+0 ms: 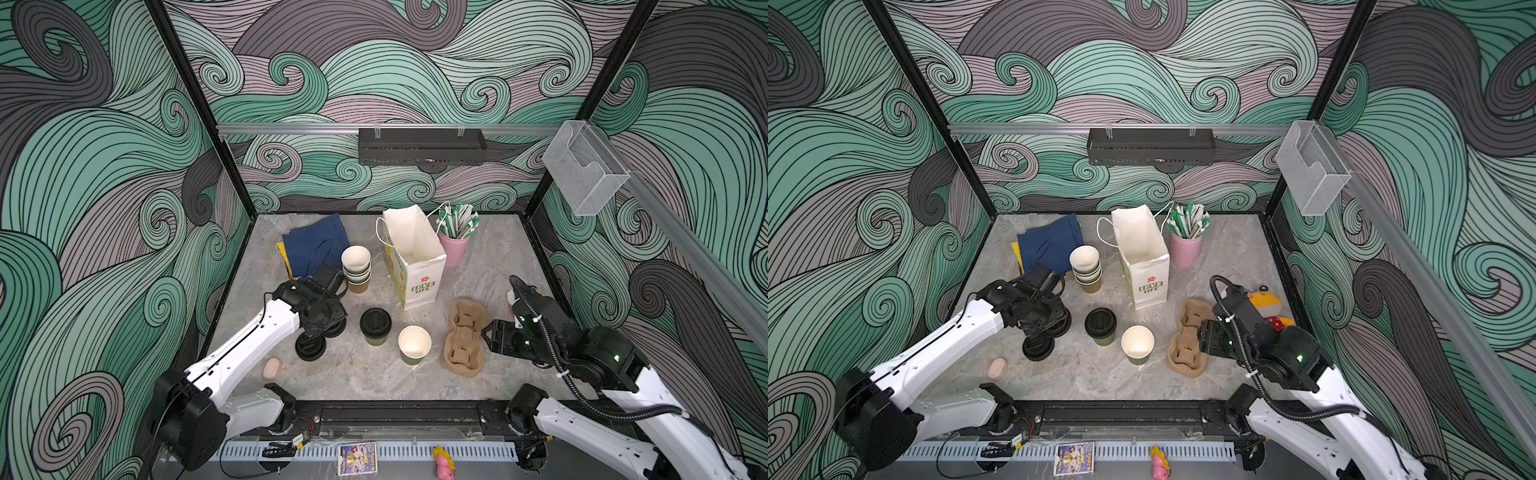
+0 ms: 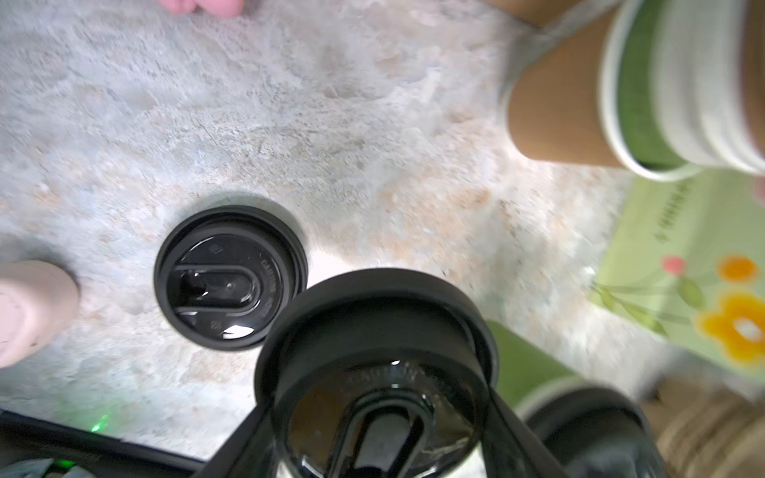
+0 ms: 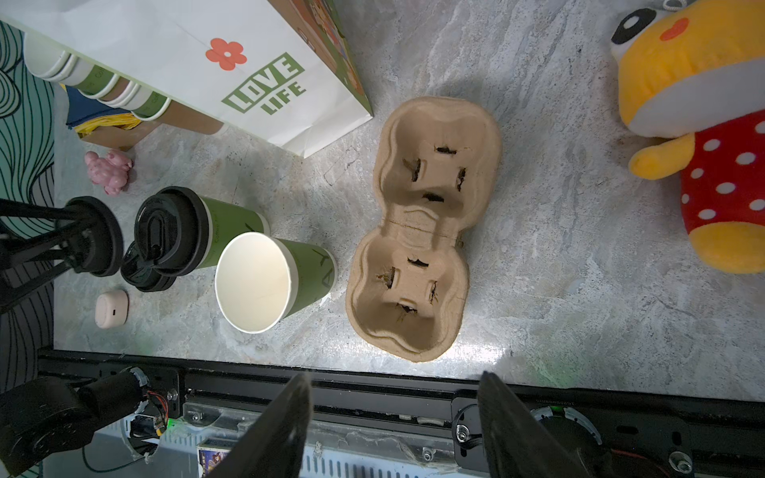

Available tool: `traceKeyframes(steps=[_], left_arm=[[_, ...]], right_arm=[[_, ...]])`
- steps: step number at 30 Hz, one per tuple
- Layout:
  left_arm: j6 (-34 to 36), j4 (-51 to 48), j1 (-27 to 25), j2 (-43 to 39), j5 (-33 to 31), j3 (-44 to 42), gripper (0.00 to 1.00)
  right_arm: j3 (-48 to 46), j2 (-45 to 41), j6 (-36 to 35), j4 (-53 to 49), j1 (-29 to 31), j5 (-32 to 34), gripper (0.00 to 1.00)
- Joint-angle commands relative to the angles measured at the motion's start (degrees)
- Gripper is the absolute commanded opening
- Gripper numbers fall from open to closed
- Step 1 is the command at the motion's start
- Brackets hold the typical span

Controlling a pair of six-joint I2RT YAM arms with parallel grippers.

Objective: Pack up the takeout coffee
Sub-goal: 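Grasp the small black sip lid with the left gripper and lift it, then carry the black lid over the open green cup and lower it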

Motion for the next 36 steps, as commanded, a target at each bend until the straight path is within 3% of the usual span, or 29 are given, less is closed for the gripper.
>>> traceKeyframes(steps=[1,8,17,26,36], left_arm=[[7.0,-7.0,-2.2,-4.2,1.1,3.3,0.57],[11.4,-14.8,-15.4,-2.4,-2.4,14.1,0.55],[19.9,-14.6,-31.8,11.9,-2.1,26.6,0.55],[26.5,-13.3,-36.2,28.7,1.7,37.1,0.55],[26.9,-14.6,-36.2,39.4,-3.5,42.9,0.56]], right_arm=[[-0.9,-0.7,0.9,-0.5,-0.3,0.9,0.66],[-2.1,-1.9,1.2,-0.4,-0.3,0.4,0.66],[-3.9,-3.0,2.8,-2.7,-0.4,1.1,0.66],[-0.2,-7.4,6.2,-9.4,-0.3,6.2,0.67],[2.5,-8.8,6.7,-9.2,-0.3,6.9,0.67]])
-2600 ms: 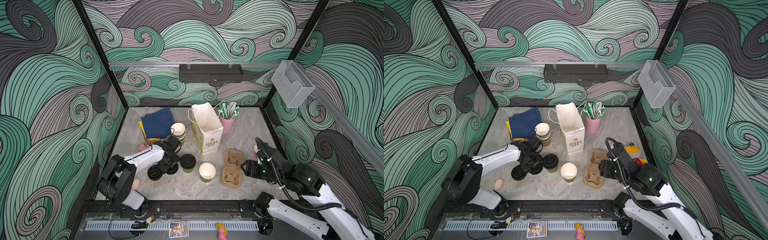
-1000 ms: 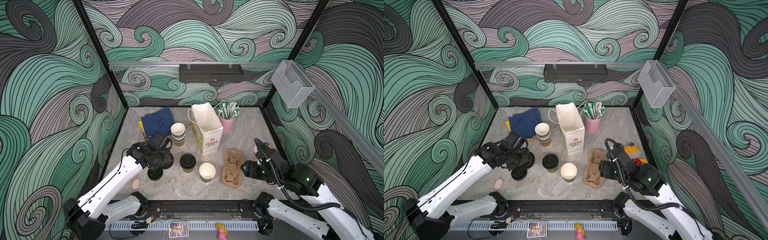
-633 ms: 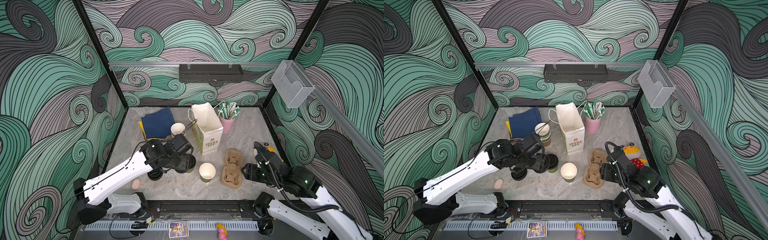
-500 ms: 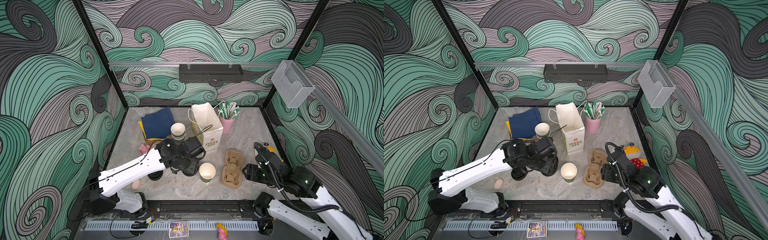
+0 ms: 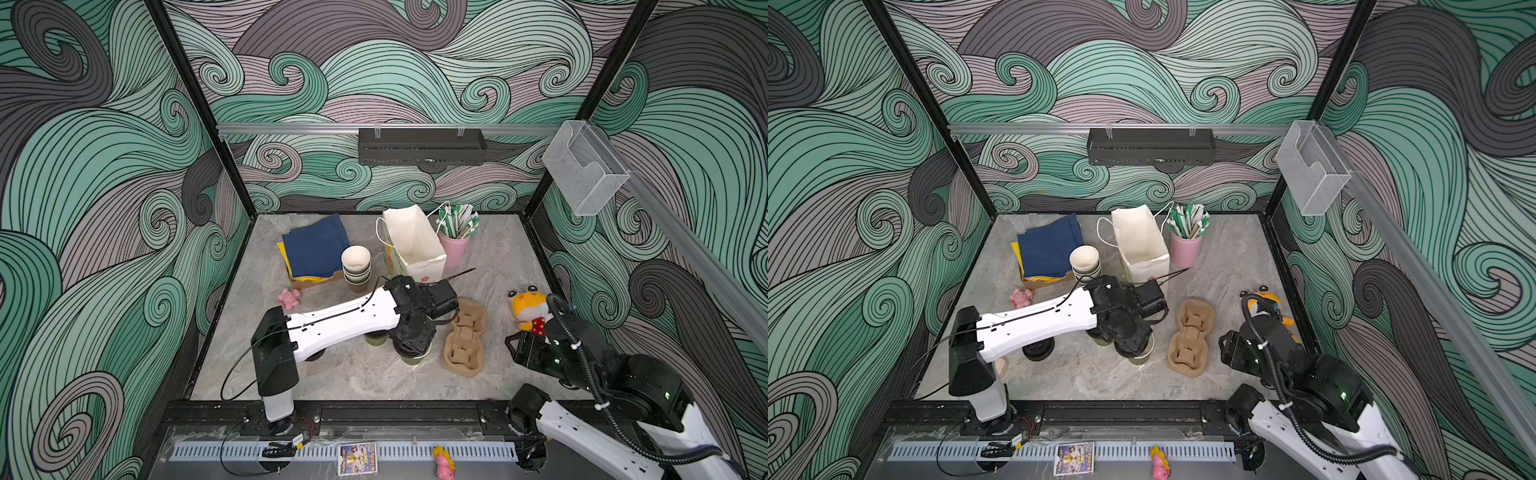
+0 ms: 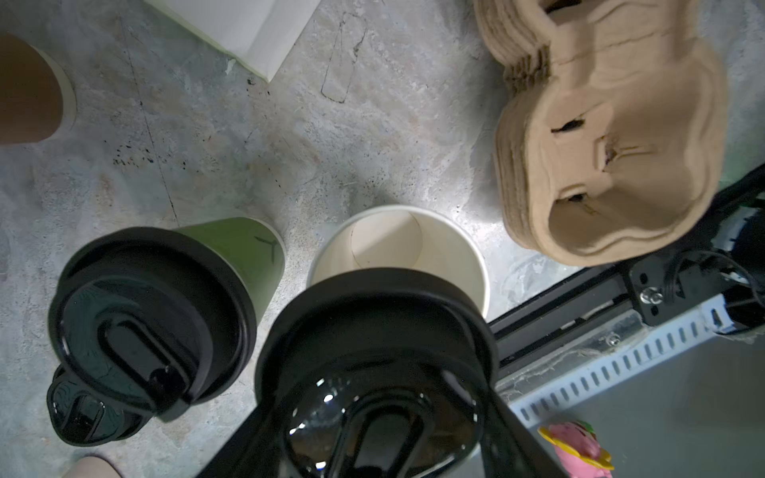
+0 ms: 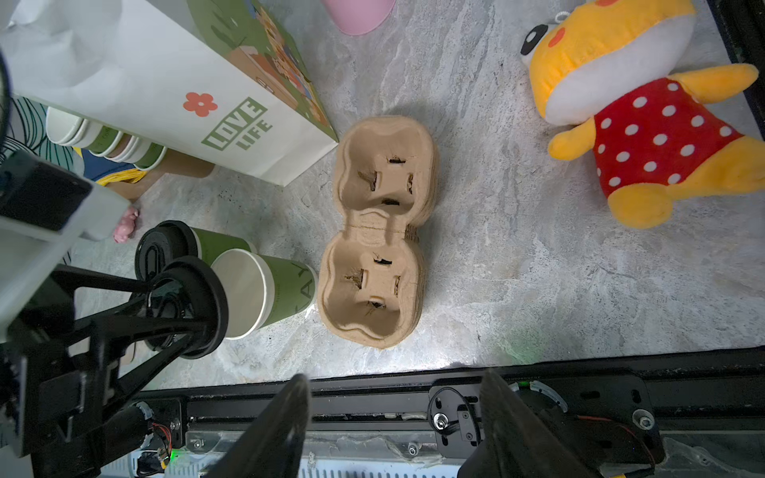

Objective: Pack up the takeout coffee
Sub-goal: 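Carry the black lid over the open green cup and lower it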

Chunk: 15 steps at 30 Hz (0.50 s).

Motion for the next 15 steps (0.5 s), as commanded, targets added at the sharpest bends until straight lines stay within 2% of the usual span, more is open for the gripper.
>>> traceKeyframes(steps=[1,7,15], left_arm=[[0.8,-1.8,0.0,2.5,-2.7,3.3,0.56],[-0.2,-1.4,0.2,5.0,-2.0,4.7,0.56],[-1.2,0.2,1.3,3.9,1.5,2.2,0.57]], right_arm=[[0.8,1.1,0.7,-1.2,-0.3,1.4,0.67],[0.6,1.6,0.3,-0.8,-0.3,1.0,0.67],[0.3,0.9,0.6,-0.8,-0.3,0.8,0.67]])
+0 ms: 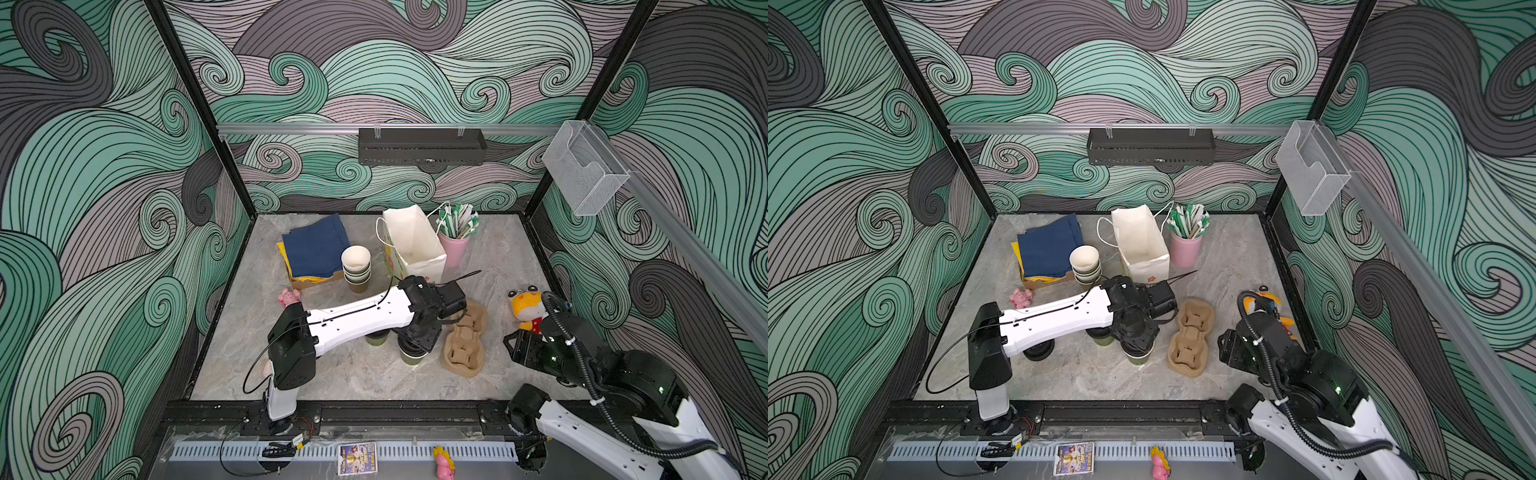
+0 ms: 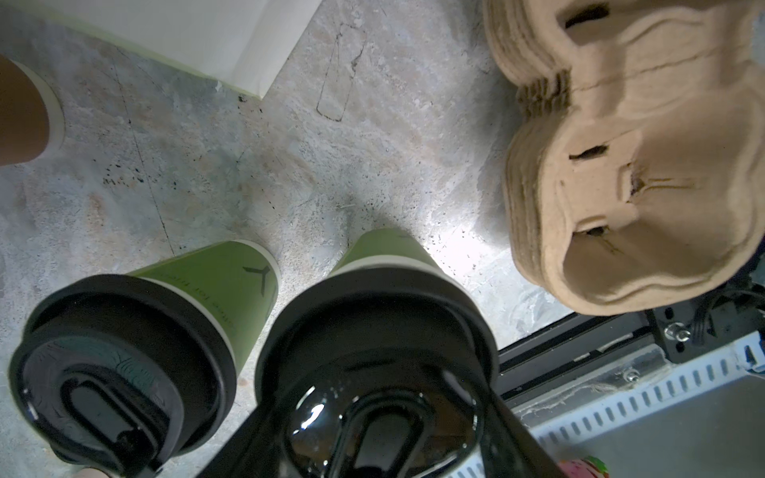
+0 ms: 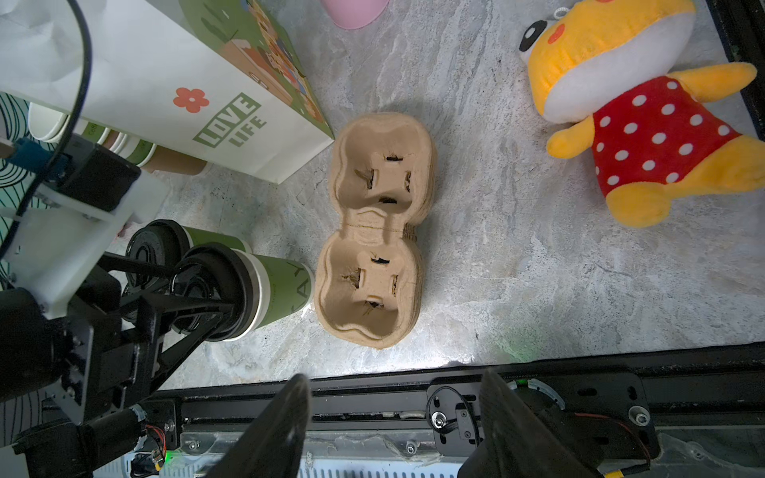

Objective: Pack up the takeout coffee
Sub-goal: 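Carry the black lid over the open green cup and lower it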

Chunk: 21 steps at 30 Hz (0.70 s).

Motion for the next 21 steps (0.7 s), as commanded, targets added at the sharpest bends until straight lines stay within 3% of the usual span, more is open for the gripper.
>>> traceKeyframes(steps=[1,21], left_arm=[[-0.8,0.0,0.8,-0.8,1.9,-0.3,0.57],[-1.8,2.3,2.1,-2.3,4.9,-0.4,0.59]], right_arm=[[0.3,-0.5,0.7,-0.8,-0.3,0.8,0.67],[-0.3,-0.7,0.6,-0.8,-0.3,0.3,0.67]])
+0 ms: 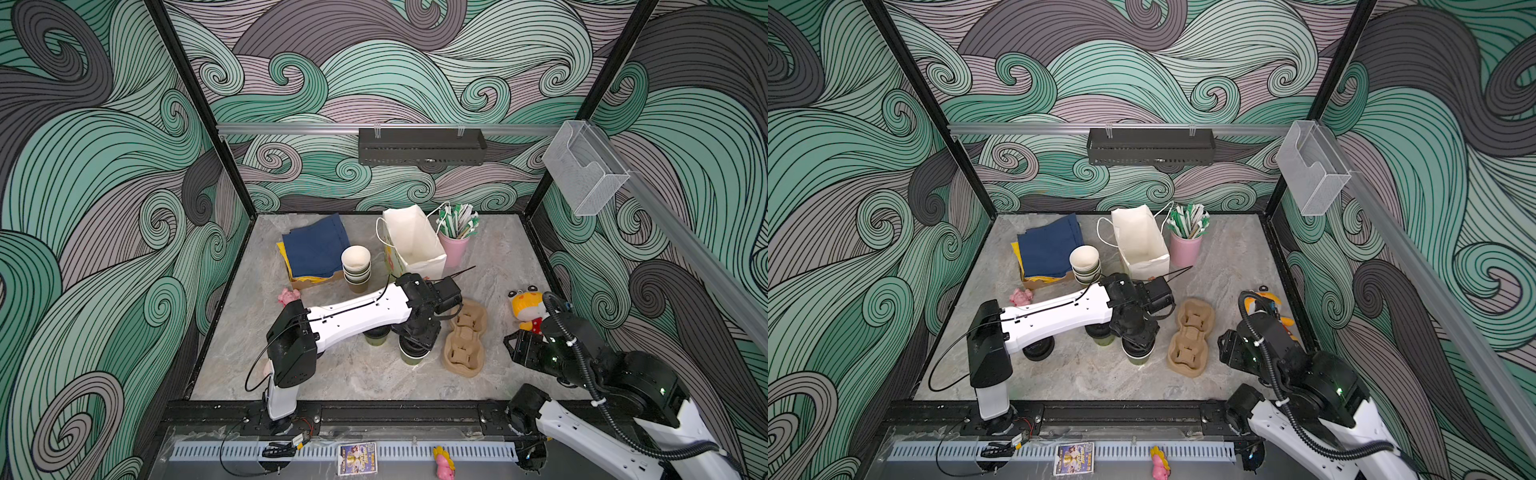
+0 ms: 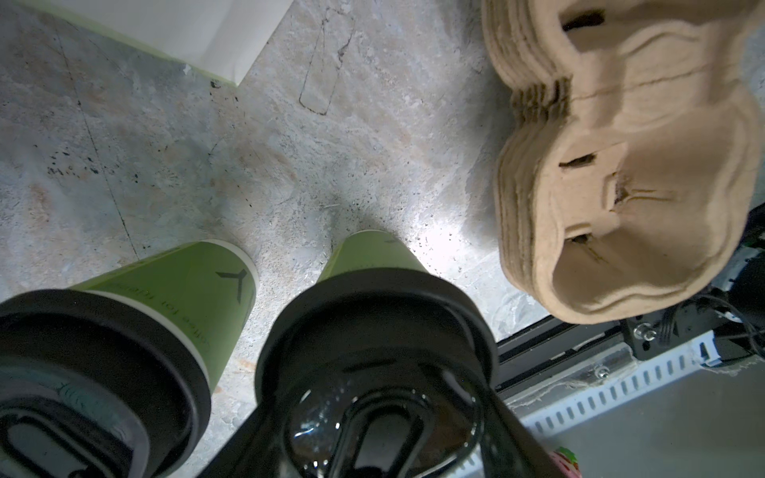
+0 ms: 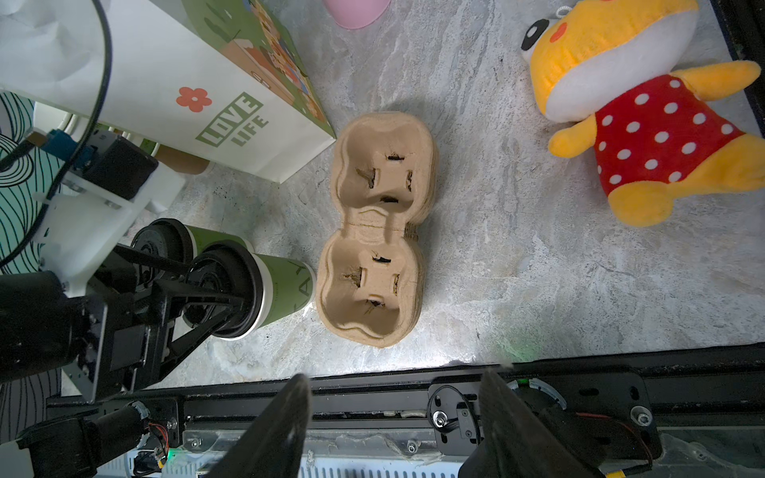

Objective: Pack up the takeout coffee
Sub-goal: 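Carry the black lid over the open green cup and lower it, then press the black lid down onto the green cup rim with the left gripper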

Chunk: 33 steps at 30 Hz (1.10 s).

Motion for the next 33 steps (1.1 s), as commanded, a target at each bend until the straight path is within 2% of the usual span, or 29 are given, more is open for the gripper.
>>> traceKeyframes(steps=[1,11,22,33], left_arm=[[-0.7,-0.3,0.4,-2.3,1.1,0.9,0.59],[-1.4,-1.8,0.4,-2.2,1.6,1.2,0.6],[-2.9,-3.2,0.7,-1.0,-0.8,1.0,0.6],[-2.5,-0.5,1.0,-0.5,1.5,0.0,0.62]], right_arm=[[-0.4,-0.4,0.7,-0.8,-0.2,0.5,0.67],[-0.8,-0.7,0.7,-0.8,-0.3,0.2,0.67],[-1.4,-1.8,0.6,-0.8,-0.3,-0.2,0.67],[-1.1,-1.5,-0.1,-0.8,-0.3,-0.4,0.67]])
